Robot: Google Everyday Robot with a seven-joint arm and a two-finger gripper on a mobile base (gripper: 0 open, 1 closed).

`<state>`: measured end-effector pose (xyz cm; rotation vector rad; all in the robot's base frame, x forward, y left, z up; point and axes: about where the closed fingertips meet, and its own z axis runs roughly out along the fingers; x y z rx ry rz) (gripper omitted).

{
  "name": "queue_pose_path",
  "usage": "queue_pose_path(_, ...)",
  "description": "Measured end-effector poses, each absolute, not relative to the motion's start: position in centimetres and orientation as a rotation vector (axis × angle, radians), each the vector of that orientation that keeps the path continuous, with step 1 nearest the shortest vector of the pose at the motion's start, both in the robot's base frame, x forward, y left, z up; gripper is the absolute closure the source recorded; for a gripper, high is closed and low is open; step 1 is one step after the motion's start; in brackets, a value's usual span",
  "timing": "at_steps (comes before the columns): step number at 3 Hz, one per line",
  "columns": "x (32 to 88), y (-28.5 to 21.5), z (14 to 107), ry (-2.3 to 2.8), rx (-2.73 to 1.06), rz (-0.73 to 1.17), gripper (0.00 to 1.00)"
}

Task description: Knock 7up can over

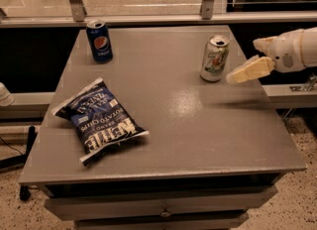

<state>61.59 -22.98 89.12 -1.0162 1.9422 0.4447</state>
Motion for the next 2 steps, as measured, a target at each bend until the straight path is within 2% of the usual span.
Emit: queue_pose_path(2, 64.3, -20.8, 86.7, 1.682, -0.902, 0.732, 0.00)
